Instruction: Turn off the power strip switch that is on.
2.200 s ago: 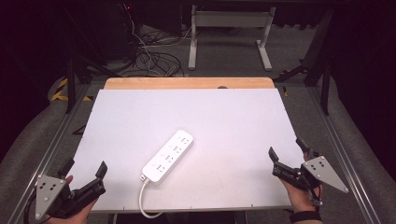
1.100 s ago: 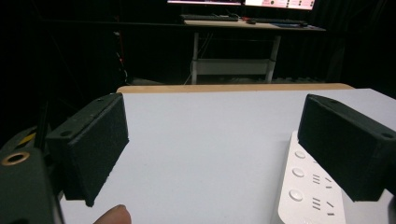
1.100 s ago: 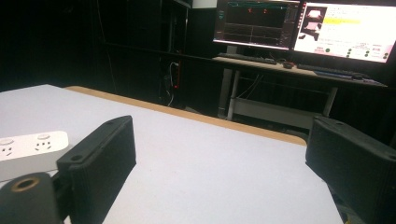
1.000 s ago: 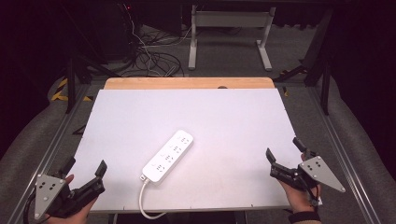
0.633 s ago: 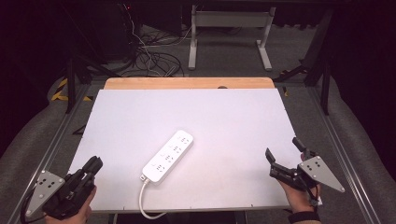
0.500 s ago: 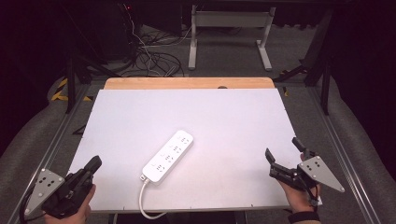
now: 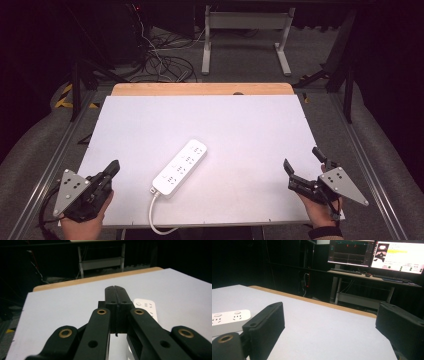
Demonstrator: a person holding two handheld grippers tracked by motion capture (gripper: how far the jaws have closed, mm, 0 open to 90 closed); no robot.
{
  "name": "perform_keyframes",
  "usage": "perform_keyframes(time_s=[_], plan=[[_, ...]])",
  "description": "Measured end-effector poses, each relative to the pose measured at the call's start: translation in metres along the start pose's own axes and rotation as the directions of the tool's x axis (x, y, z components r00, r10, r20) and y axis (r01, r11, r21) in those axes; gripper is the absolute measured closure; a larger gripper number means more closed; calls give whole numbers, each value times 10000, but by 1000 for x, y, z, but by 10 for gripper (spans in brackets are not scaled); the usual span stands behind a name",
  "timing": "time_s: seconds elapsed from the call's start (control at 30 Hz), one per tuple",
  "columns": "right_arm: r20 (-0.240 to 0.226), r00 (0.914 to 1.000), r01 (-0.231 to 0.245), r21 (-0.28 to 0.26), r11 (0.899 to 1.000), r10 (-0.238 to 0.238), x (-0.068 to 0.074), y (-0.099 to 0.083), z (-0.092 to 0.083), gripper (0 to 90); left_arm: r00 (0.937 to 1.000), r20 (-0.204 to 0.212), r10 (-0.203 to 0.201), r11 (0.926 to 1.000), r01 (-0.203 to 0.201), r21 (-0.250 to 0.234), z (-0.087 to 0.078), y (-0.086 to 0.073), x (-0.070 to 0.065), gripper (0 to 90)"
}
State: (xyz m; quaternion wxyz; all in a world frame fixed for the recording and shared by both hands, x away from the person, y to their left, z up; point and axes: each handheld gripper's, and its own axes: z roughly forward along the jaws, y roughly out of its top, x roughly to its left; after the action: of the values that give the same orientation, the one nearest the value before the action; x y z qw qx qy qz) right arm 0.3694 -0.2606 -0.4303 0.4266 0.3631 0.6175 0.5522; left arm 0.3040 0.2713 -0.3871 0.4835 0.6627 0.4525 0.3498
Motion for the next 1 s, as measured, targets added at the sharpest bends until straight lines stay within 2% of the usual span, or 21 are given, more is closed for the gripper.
perform_keyframes(time_s=[0.07,0.17,0.2,0.23,0.27,0.33,0.37,0.43,0.47,0.53,0.67,0.77,0.8,0.83,0.87,0.93,1.0], plan=[[-17,10000,-13,-8,10000,13,0,0,0,89,9995,143,279,9990,-284,349,10,2,-4,898],[-15,10000,-38,-10,10000,38,0,0,0,89,9984,319,459,9949,-486,888,26,3,-10,898],[0,10000,-15,-6,10000,15,0,0,0,89,9969,578,527,9902,-596,1263,33,3,-12,898],[-2,10000,-5,1,10000,5,0,0,0,90,9948,635,800,9828,-894,1614,41,2,-16,898],[-16,10000,-2,3,10000,2,0,0,0,90,9916,871,954,9738,-1111,1986,49,1,-19,898],[-40,10000,5,31,10000,-5,1,0,-1,91,9848,1263,1189,9442,-1515,2924,65,-3,-25,897],[-46,10000,29,45,10000,-29,1,0,-1,91,9834,1383,1178,9325,-1574,3249,71,-5,-27,897],[-39,10000,62,75,10000,-61,2,-1,-1,92,9767,1581,1453,8956,-1978,3985,86,-11,-33,897],[-61,9999,102,87,9999,-102,2,-1,-1,92,9748,1649,1501,8803,-2077,4266,93,-15,-37,897],[-143,9999,89,119,9999,-87,4,-2,-2,92,9727,1694,1588,8623,-2202,4560,102,-20,-43,897],[-163,9997,188,189,9996,-185,5,-3,-4,94,9733,1798,1424,8459,-2140,4885,116,-26,-47,897],[-184,9997,177,195,9997,-173,5,-3,-6,94,9713,1959,1348,8396,-2169,4980,121,-30,-48,897],[-157,9997,170,201,9997,-167,5,-3,-6,94,9704,1935,1443,8367,-2240,4997,122,-31,-49,897],[-158,9997,167,198,9997,-164,5,-3,-7,94,9703,1921,1468,8396,-2249,4945,123,-32,-50,896],[-124,9998,171,186,9997,-168,4,-3,-7,94,9713,1867,1472,8388,-2226,4969,123,-31,-49,897],[-120,9998,147,193,9997,-144,4,-3,-8,94,9688,1987,1485,8326,-2309,5035,124,-32,-48,897],[-124,9998,161,202,9997,-159,4,-3,-8,94,9683,1988,1513,8354,-2328,4980,125,-34,-49,898]])
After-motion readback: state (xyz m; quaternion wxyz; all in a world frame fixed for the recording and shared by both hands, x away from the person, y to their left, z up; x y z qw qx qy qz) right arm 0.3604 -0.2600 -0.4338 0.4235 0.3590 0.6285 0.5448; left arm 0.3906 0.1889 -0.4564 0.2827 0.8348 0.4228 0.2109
